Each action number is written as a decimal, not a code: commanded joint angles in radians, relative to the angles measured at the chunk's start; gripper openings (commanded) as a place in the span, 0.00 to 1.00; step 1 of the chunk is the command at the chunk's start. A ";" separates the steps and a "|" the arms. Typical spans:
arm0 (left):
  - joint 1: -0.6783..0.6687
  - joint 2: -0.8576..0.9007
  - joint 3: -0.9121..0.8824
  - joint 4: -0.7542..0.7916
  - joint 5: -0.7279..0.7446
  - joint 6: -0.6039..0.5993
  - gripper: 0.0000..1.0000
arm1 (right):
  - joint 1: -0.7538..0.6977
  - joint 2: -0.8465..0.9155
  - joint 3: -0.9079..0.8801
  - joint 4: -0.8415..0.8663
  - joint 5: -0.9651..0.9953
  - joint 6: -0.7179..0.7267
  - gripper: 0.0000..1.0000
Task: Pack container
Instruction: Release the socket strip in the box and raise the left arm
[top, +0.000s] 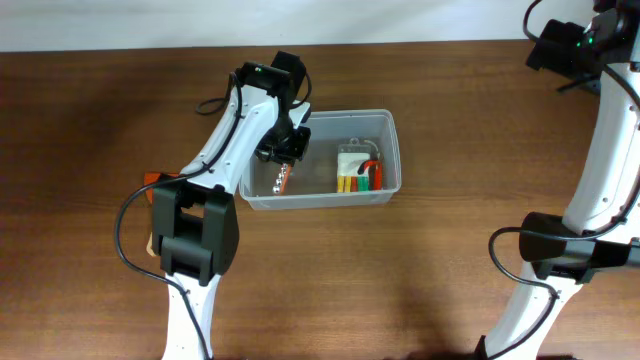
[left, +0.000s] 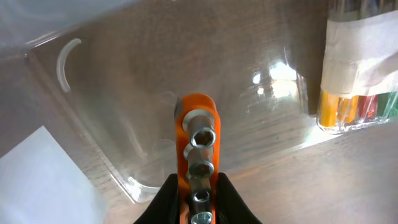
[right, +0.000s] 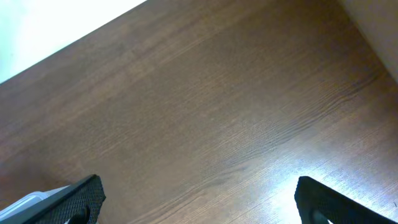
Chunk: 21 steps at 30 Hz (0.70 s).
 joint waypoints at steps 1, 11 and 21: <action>-0.003 0.013 -0.005 0.011 -0.003 -0.009 0.11 | -0.003 -0.015 0.014 0.000 0.009 0.005 0.99; -0.003 0.012 -0.003 0.014 -0.003 -0.009 0.43 | -0.003 -0.015 0.014 0.000 0.009 0.005 0.99; 0.047 -0.005 0.253 -0.137 -0.036 -0.005 0.45 | -0.003 -0.015 0.014 0.000 0.009 0.005 0.99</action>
